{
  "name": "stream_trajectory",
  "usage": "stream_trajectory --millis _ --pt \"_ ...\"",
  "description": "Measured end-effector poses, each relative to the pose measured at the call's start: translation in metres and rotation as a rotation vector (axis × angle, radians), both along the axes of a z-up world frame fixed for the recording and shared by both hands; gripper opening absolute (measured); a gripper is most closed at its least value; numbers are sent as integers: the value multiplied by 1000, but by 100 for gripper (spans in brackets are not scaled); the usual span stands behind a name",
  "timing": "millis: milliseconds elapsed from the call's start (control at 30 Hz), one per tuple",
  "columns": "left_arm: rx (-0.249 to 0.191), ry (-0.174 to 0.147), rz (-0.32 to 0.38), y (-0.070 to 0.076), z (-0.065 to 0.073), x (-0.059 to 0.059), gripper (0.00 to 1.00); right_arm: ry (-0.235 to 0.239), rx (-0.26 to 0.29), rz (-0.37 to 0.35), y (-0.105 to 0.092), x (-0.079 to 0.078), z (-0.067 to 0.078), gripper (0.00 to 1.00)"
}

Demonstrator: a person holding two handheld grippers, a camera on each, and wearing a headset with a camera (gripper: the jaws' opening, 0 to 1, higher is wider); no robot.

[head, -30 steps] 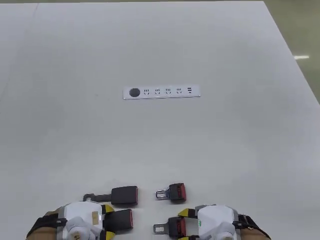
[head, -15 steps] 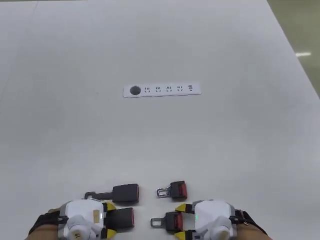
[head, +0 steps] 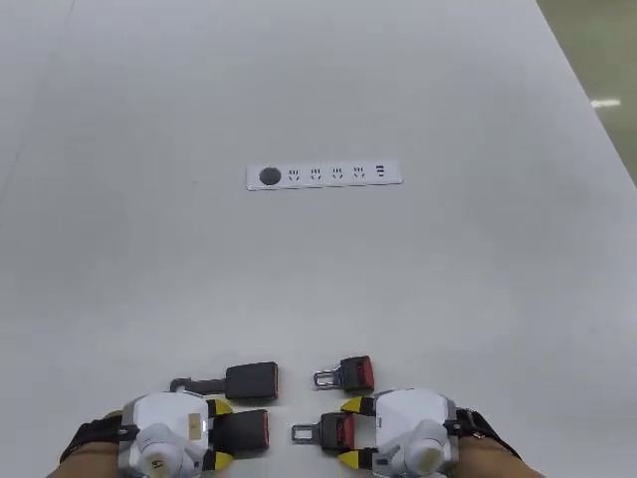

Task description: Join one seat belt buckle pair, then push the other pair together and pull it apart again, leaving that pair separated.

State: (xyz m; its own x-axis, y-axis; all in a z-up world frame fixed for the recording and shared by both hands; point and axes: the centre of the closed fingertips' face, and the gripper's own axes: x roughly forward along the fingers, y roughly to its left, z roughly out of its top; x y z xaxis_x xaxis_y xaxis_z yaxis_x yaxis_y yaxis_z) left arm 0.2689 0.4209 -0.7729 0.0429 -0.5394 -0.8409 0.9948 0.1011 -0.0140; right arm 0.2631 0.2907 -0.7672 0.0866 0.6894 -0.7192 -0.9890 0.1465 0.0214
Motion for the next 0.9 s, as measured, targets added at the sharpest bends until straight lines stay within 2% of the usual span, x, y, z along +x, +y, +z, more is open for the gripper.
stream_trajectory --millis 167,667,900 --pt "3 3 -1 -1 2 0 33 -3 3 0 6 2 0 31" --pt "9 8 -15 2 -6 1 33 3 2 6 21 7 -2 31" --pt "11 9 -15 1 -4 0 33 6 10 15 29 8 -2 31"
